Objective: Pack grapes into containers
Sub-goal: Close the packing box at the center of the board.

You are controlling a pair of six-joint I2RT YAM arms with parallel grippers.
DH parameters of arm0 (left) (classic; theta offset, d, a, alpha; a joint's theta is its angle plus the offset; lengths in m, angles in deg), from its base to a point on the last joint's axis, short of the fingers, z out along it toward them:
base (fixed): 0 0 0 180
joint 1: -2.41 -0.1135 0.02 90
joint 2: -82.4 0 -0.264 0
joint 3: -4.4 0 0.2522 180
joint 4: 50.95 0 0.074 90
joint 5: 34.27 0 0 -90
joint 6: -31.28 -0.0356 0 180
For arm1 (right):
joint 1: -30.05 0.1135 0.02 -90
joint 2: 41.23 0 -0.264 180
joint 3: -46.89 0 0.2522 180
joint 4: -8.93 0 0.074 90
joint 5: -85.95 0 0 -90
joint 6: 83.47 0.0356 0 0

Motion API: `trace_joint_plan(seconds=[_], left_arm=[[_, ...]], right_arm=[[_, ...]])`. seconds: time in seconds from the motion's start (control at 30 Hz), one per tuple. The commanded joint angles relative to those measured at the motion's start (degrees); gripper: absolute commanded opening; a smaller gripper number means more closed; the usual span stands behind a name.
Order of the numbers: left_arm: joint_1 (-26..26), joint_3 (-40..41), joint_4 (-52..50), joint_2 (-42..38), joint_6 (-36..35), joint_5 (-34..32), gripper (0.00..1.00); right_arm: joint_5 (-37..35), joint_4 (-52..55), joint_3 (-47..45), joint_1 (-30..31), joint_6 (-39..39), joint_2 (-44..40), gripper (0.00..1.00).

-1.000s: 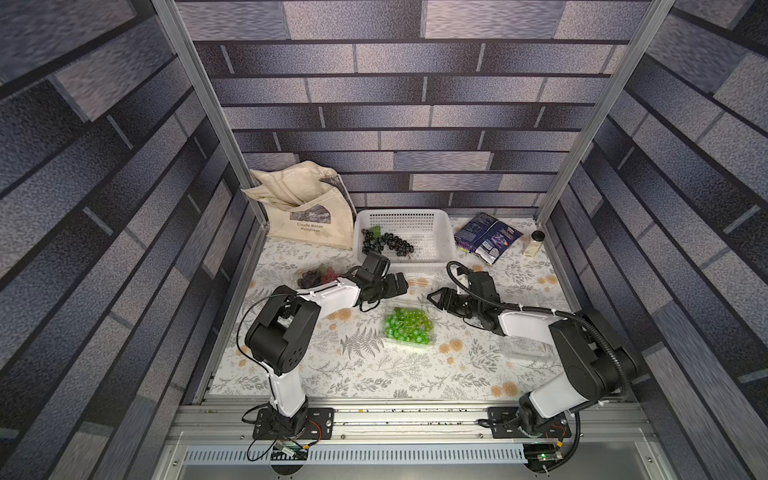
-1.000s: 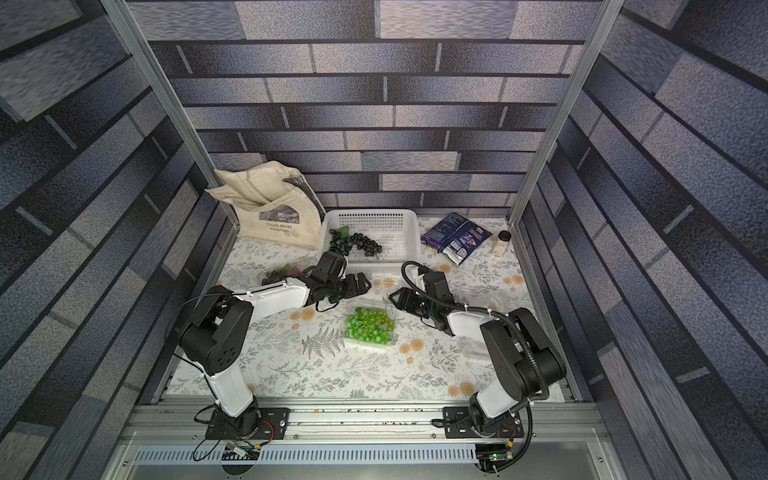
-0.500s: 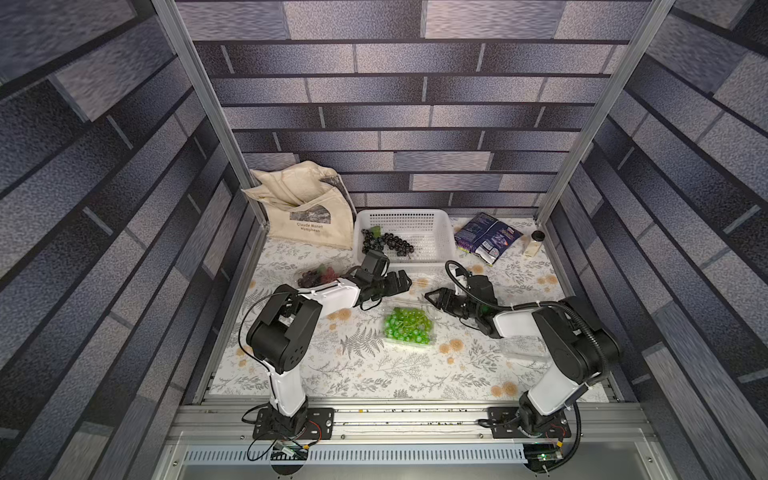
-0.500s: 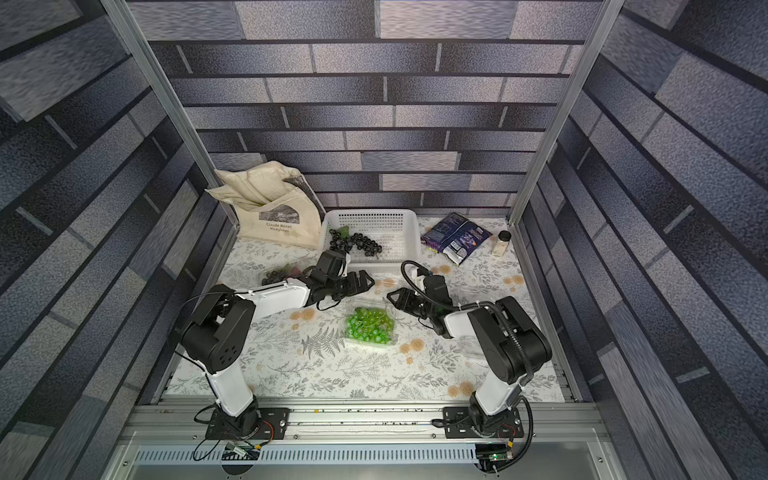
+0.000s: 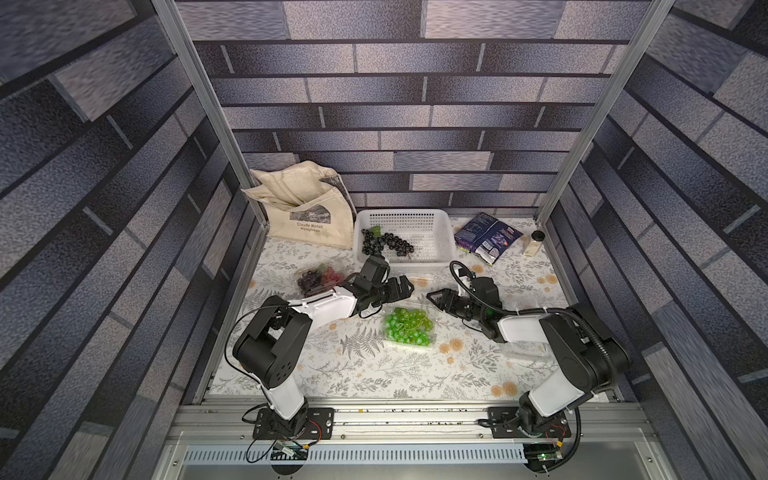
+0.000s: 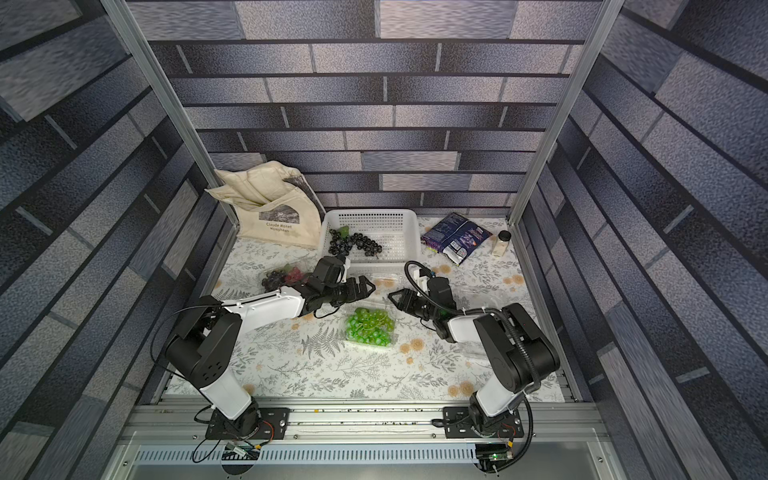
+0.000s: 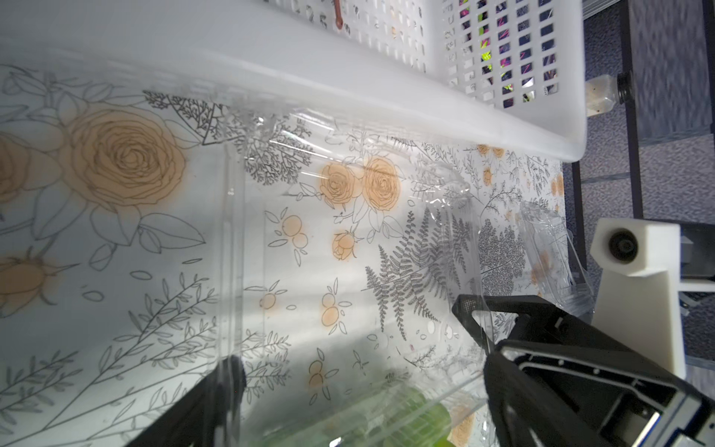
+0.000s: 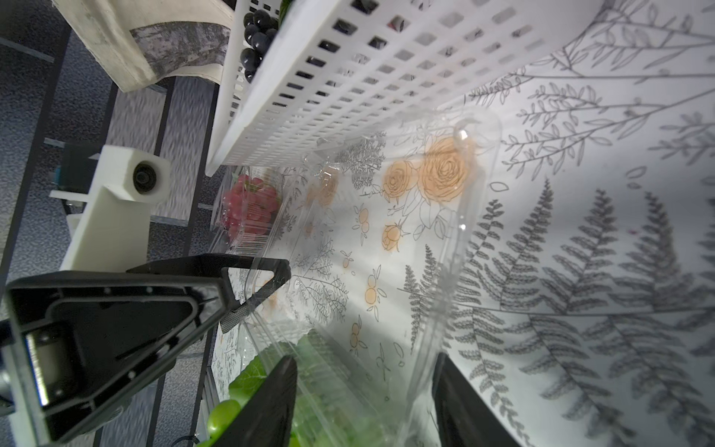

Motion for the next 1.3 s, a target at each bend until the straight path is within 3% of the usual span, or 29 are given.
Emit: trace_joint_plan(seconds=[0.0,0.27,0.7,1.27], left_arm=[[0.9,0.3,0.0,-2.9,0.4,-0.7,0.98],[1.7,-0.1,-1.3,-3.5,0.3,-1.3,0.98],[3.2,3.1,-2.1,-5.1,1.3,-3.5,0.98],[3.1,1.6,-4.8,-7.5,-0.8,-5.3,0.99]], right_arm=[[-1.6,5.6,0.6,1.0,-4.5,-3.9,0.57],[-4.1,15.9,3.7,2.3,-9.4,-6.6,0.57],[-5.8,16.5,3.4,3.7,-9.8,-4.6,0.57],[-6.8,20.2,4.0,4.1,-12.3,-11.1,0.59]])
